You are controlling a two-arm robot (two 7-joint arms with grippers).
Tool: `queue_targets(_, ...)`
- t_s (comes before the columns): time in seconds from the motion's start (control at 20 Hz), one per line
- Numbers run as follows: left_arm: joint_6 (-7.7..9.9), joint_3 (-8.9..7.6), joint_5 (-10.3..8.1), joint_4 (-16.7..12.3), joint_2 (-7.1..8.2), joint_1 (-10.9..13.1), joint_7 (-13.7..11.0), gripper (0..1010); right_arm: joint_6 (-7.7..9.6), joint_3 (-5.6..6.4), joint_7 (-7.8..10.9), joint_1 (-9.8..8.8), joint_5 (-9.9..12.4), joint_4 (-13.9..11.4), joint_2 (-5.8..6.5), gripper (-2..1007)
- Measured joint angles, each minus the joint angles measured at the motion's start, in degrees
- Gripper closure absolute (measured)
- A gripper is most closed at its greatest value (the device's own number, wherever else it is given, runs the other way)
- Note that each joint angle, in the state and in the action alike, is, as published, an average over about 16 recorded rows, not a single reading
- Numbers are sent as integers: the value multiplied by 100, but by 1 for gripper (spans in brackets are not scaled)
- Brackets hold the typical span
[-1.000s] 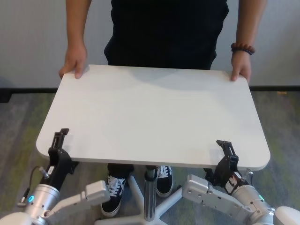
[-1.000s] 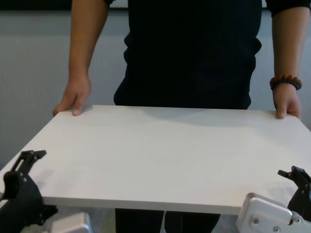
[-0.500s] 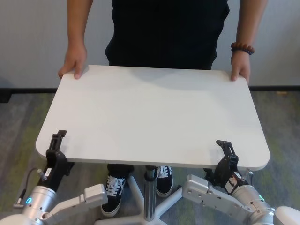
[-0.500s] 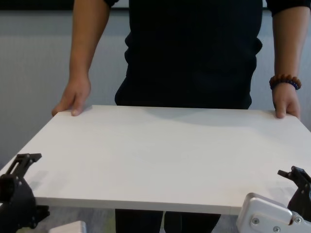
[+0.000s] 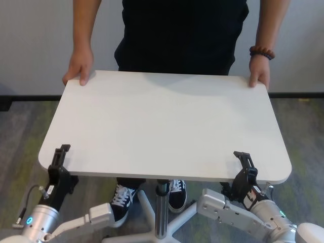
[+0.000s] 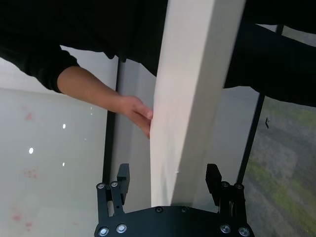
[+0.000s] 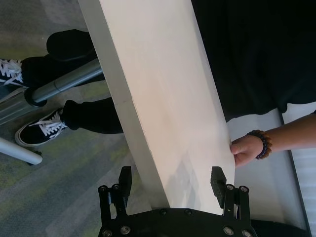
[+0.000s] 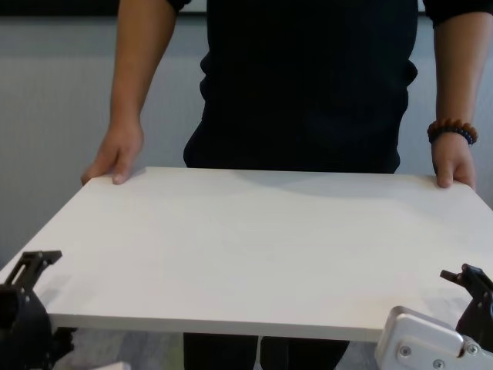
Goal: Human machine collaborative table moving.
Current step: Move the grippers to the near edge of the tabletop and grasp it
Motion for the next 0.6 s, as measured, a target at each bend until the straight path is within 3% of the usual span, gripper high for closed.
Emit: queue_targets(0.6,-47,-12,64,33,-12,44,5,10,0,0,0,0,0,0,0,4)
